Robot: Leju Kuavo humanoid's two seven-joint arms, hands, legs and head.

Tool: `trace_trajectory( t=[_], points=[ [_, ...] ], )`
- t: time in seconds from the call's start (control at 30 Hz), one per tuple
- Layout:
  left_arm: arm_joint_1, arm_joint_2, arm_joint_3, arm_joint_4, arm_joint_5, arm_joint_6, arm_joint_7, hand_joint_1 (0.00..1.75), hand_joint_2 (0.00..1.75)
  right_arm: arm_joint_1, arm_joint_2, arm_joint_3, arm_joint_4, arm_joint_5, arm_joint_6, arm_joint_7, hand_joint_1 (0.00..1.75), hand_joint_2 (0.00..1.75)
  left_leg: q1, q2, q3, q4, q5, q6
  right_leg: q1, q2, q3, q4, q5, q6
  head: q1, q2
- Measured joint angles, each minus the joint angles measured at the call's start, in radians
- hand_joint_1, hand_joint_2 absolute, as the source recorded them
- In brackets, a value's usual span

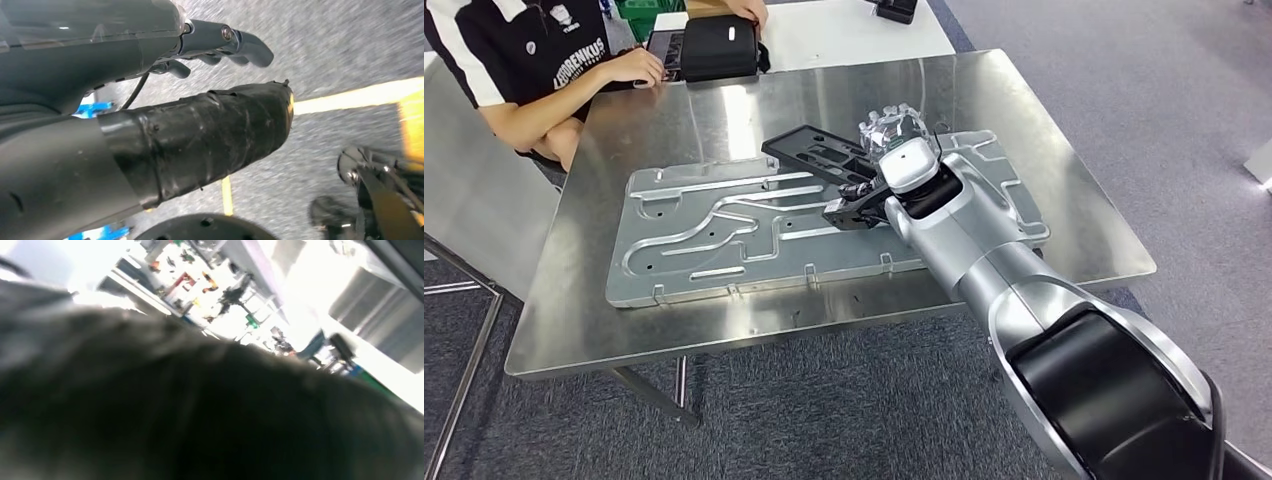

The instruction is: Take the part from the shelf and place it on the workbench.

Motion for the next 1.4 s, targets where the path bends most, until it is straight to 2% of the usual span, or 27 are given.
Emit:
trace_trajectory(
  t=[0.03,0.07,0.1,0.17,0.23,0.27,0.3,0.37,0.43,0.5,0.53,0.57,0.63,0.7,0.77,0.8,0.87,0.9,0.93,1.03,1.07,1.13,1.2,1.27,1.3,1.33,1.4],
  points=[
    [0.0,0.0,0.0,0.0,0.0,0.0,0.0,0.0,0.0,0.001,0.0,0.0,0.0,0.0,0.0,0.0,0.0,0.0,0.001,0.0,-0.011,0.064,-0.033,-0.004,0.001,0.0,-0.015,0.001,0.011,0.0,0.0,0.0],
    [0.001,0.0,0.0,0.0,0.0,-0.001,0.0,0.0,0.0,0.002,0.0,0.0,0.0,0.0,0.0,0.0,0.0,0.0,0.001,0.0,-0.013,0.112,-0.042,-0.007,0.001,-0.001,-0.031,0.003,0.022,0.001,0.0,0.0],
    [0.001,0.0,0.0,0.0,0.0,-0.001,0.0,0.0,0.0,0.004,0.0,0.0,0.001,0.0,0.0,0.0,0.0,0.0,0.001,0.0,-0.002,0.13,-0.03,-0.009,0.001,-0.001,-0.048,0.006,0.032,0.003,0.0,0.0],
    [0.0,0.0,0.0,0.0,0.0,-0.001,0.0,0.0,0.0,0.004,-0.001,0.0,0.001,0.0,0.0,0.001,0.0,0.0,0.002,0.001,0.071,0.064,0.021,-0.011,-0.001,-0.002,-0.081,0.018,0.05,0.009,0.0,0.0],
    [-0.002,0.001,0.0,0.0,0.001,-0.001,-0.001,0.0,0.0,0.002,-0.002,-0.002,0.0,0.0,0.0,0.002,0.0,0.0,-0.001,0.0,0.172,-0.073,0.019,-0.006,0.0,-0.002,-0.107,0.035,0.062,0.019,0.0,0.0],
    [-0.002,0.001,0.0,0.0,0.002,-0.001,-0.002,0.0,0.0,0.0,-0.004,-0.004,0.0,0.001,0.0,0.003,0.0,0.0,-0.004,-0.002,0.201,-0.122,0.007,-0.002,0.0,-0.002,-0.114,0.041,0.068,0.024,0.0,0.0],
    [-0.002,0.001,0.0,0.0,0.003,-0.001,-0.002,0.0,0.0,-0.002,-0.005,-0.006,0.0,0.002,0.0,0.004,0.0,0.0,-0.007,-0.003,0.213,-0.146,-0.005,0.004,0.001,-0.002,-0.118,0.044,0.076,0.03,0.0,0.0],
    [-0.001,0.001,0.0,0.0,0.0,0.0,-0.001,0.0,0.0,-0.005,-0.012,-0.009,0.001,0.004,0.001,0.004,0.0,0.0,-0.006,-0.002,0.202,-0.151,0.007,0.018,0.0,-0.001,-0.122,0.043,0.086,0.042,0.0,0.0],
    [-0.003,0.002,-0.005,0.0,-0.023,0.004,0.005,0.0,0.0,-0.008,-0.021,-0.011,0.002,0.007,0.0,0.004,0.0,0.0,-0.002,0.003,0.185,-0.155,0.031,0.037,-0.003,0.002,-0.14,0.079,0.035,0.054,0.0,0.0],
    [-0.003,0.002,-0.016,0.0,-0.043,0.01,0.011,0.0,0.0,-0.011,-0.03,-0.013,0.003,0.013,-0.004,0.002,0.0,0.0,-0.002,0.008,0.158,-0.156,0.057,0.049,-0.008,0.004,-0.173,0.187,-0.069,0.065,0.0,0.0],
    [-0.003,0.002,-0.019,0.0,-0.044,0.012,0.013,0.0,0.0,-0.011,-0.034,-0.014,0.003,0.016,-0.005,0.001,0.0,0.0,-0.002,0.01,0.143,-0.155,0.069,0.051,-0.01,0.004,-0.186,0.252,-0.108,0.07,0.0,0.0],
    [-0.002,0.002,-0.021,0.0,-0.04,0.012,0.014,0.0,0.0,-0.011,-0.037,-0.014,0.004,0.018,-0.006,-0.001,0.0,0.0,-0.002,0.01,0.127,-0.154,0.081,0.05,-0.012,0.004,-0.191,0.305,-0.123,0.073,0.0,0.0],
    [-0.002,0.002,-0.021,0.0,-0.035,0.013,0.015,0.0,0.0,-0.013,-0.041,-0.014,0.004,0.02,-0.003,-0.001,0.0,0.0,-0.002,0.012,0.096,-0.151,0.104,0.047,-0.015,0.004,-0.157,0.323,-0.091,0.075,0.0,0.0],
    [-0.003,0.002,-0.022,0.0,-0.031,0.014,0.016,0.0,0.0,-0.027,-0.046,-0.014,0.004,0.026,0.007,0.0,0.0,0.0,-0.003,0.011,0.07,-0.149,0.125,0.041,-0.016,0.005,-0.057,0.218,-0.055,0.069,0.0,0.0],
    [-0.002,0.002,-0.022,0.0,-0.027,0.016,0.018,0.0,0.0,-0.063,-0.055,-0.015,0.003,0.035,0.025,-0.004,0.0,0.0,-0.004,0.009,0.053,-0.149,0.145,0.031,-0.011,0.006,0.036,0.083,-0.07,0.058,0.0,0.0],
    [-0.001,0.002,-0.022,0.0,-0.024,0.018,0.02,0.0,0.0,-0.087,-0.062,-0.015,0.002,0.037,0.037,-0.01,0.0,0.0,-0.003,0.008,0.047,-0.153,0.156,0.025,-0.006,0.006,0.057,0.043,-0.08,0.054,0.0,0.0],
    [0.003,0.002,-0.021,0.0,-0.016,0.019,0.021,0.0,0.0,-0.132,-0.084,-0.015,0.002,0.039,0.061,-0.029,0.0,0.0,0.001,0.006,0.039,-0.164,0.178,0.012,-0.001,0.002,0.05,0.019,-0.064,0.042,0.0,0.0],
    [0.004,0.002,-0.021,0.0,-0.012,0.019,0.021,0.0,0.0,-0.15,-0.093,-0.015,0.0,0.038,0.073,-0.041,0.0,0.0,0.004,0.005,0.031,-0.159,0.169,0.009,-0.001,-0.002,0.042,0.012,-0.051,0.033,0.0,0.0],
    [0.005,0.002,-0.02,0.0,-0.008,0.019,0.021,0.0,0.0,-0.166,-0.104,-0.016,-0.003,0.036,0.083,-0.052,0.0,0.0,0.005,0.004,0.019,-0.138,0.14,0.006,-0.002,-0.006,0.032,0.008,-0.037,0.022,0.0,0.0],
    [0.009,0.002,-0.016,0.0,0.005,0.018,0.015,0.0,0.0,-0.212,-0.138,-0.017,-0.016,0.03,0.1,-0.075,0.0,0.0,0.006,0.004,-0.029,0.036,-0.01,0.001,-0.003,-0.011,-0.011,0.008,0.002,0.005,0.0,0.0],
    [0.01,0.002,-0.015,0.0,0.009,0.018,0.011,0.0,0.0,-0.226,-0.15,-0.017,-0.02,0.028,0.104,-0.078,0.0,0.0,0.006,0.004,-0.037,0.099,-0.033,-0.001,-0.002,-0.011,-0.027,0.01,0.014,0.006,0.0,0.0],
    [0.009,0.003,-0.011,0.0,0.015,0.017,0.002,0.0,0.0,-0.248,-0.177,-0.018,-0.027,0.022,0.11,-0.081,0.0,0.0,0.006,0.004,-0.012,0.144,-0.01,-0.004,-0.002,-0.012,-0.061,0.016,0.037,0.011,0.0,0.0],
    [0.006,0.004,-0.005,0.0,0.02,0.02,0.0,0.0,0.0,-0.27,-0.204,-0.018,-0.033,0.018,0.114,-0.086,0.0,0.0,0.006,0.004,0.078,0.054,0.027,-0.002,-0.004,-0.013,-0.096,0.03,0.056,0.019,0.0,0.0],
    [0.004,0.005,-0.001,0.0,0.022,0.024,0.002,0.0,0.0,-0.298,-0.227,-0.018,-0.041,0.018,0.119,-0.091,0.0,0.0,0.002,0.003,0.176,-0.083,0.006,0.005,-0.004,-0.013,-0.123,0.046,0.072,0.03,0.0,0.0],
    [0.004,0.005,0.0,0.0,0.022,0.026,0.004,0.0,0.0,-0.311,-0.236,-0.018,-0.045,0.017,0.123,-0.091,0.0,0.0,-0.001,0.002,0.201,-0.125,-0.009,0.009,-0.005,-0.013,-0.129,0.051,0.08,0.037,0.0,0.0],
    [0.005,0.006,0.001,0.0,0.023,0.027,0.005,0.0,0.0,-0.323,-0.243,-0.018,-0.047,0.016,0.127,-0.09,0.0,0.0,-0.005,0.0,0.206,-0.139,-0.012,0.013,-0.005,-0.013,-0.132,0.05,0.089,0.043,0.0,0.0],
    [0.003,0.006,0.002,0.0,0.023,0.03,0.006,0.0,0.0,-0.34,-0.256,-0.018,-0.048,0.014,0.135,-0.089,0.0,0.0,-0.004,0.002,0.193,-0.14,0.007,0.027,-0.008,-0.009,-0.139,0.05,0.091,0.055,0.0,0.0]
  ],
)
